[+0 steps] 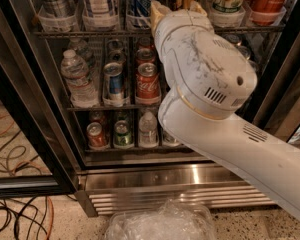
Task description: Pick orange can from top shelf of fridge
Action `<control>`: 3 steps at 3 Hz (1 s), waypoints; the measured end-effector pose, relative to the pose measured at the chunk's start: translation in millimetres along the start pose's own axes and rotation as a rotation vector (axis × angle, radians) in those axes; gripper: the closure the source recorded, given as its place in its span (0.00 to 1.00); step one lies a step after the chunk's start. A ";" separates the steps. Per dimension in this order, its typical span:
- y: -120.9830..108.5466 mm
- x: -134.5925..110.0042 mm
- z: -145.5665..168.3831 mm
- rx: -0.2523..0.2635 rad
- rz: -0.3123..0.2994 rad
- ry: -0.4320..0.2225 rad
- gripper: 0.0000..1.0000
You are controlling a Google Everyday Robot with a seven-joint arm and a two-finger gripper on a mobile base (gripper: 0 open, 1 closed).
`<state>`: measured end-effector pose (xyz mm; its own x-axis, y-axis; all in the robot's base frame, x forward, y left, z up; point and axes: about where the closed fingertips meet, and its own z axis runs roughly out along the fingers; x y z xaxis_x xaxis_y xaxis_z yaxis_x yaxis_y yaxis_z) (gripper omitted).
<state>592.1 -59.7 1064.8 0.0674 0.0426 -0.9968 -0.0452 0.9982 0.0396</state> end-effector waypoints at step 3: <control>2.9 -11.2 -1.1 -0.019 0.021 -0.015 0.54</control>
Offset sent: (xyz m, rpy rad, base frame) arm -0.0035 0.0036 0.0137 0.0916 -0.0148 0.0293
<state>590.2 -57.4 1076.0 0.0813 0.0641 -0.9946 -0.0658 0.9961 0.0589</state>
